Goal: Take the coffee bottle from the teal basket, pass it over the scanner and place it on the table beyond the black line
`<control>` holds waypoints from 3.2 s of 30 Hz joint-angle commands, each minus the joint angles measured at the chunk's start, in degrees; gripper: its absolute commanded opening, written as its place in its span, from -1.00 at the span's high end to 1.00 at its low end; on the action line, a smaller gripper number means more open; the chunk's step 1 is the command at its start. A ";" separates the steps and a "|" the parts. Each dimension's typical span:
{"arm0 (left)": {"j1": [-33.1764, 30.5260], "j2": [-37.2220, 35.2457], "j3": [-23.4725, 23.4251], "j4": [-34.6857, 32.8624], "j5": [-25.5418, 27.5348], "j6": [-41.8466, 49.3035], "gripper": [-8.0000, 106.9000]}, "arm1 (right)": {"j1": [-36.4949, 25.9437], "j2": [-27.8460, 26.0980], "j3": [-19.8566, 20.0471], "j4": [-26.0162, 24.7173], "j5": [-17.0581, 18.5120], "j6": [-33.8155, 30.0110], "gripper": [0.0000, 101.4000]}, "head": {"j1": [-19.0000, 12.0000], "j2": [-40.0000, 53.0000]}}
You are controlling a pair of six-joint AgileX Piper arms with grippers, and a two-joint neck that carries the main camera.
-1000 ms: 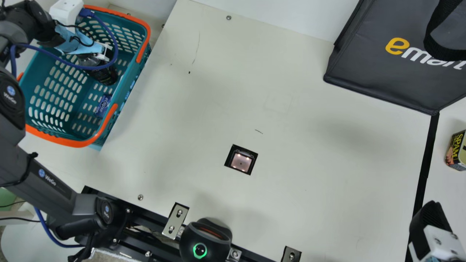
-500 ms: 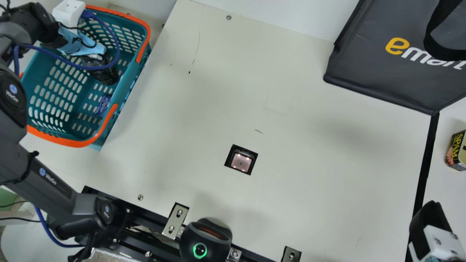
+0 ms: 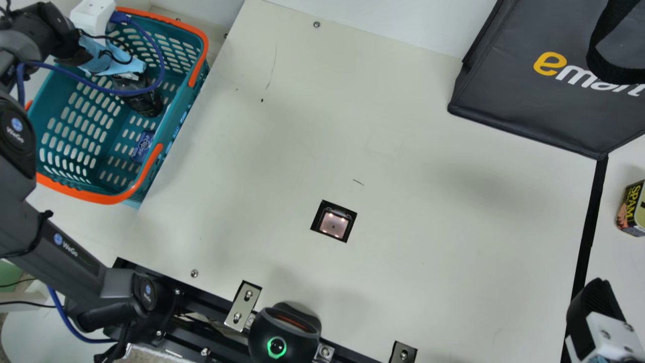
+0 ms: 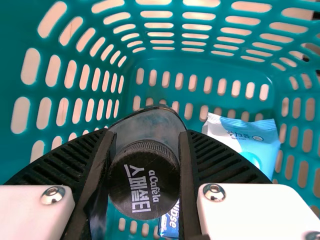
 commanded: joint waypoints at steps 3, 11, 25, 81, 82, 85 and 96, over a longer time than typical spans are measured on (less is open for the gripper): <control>0.15 -1.28 -0.42 -1.11 1.04 0.19 1.00 | 0.00 0.00 0.00 0.00 0.00 0.00 -0.87 | -1.66 0.14; 0.58 -4.61 -1.36 -2.76 3.46 0.22 1.00 | 0.00 0.00 0.00 0.00 0.00 0.00 -0.87 | -1.66 0.14; 1.57 -13.04 -1.78 -4.47 7.67 -0.18 1.00 | 0.00 0.00 0.00 0.00 0.00 0.00 -0.87 | -1.66 0.14; -33.97 -42.55 7.19 6.08 12.74 -33.35 1.00 | 0.00 0.00 0.00 0.00 0.05 0.00 -0.87 | -1.66 0.14; -35.17 -42.58 7.87 7.02 12.25 -34.76 1.00 | 0.00 0.00 0.00 0.00 0.05 0.00 -0.87 | -1.66 0.14; -38.38 -42.49 9.91 9.85 10.53 -38.85 1.00 | 0.00 0.00 0.00 0.00 0.05 0.00 -0.87 | -1.66 0.14; -45.37 -40.82 16.29 18.07 4.04 -50.32 1.00 | 0.00 0.00 0.00 0.00 0.00 0.00 -0.87 | -1.66 0.14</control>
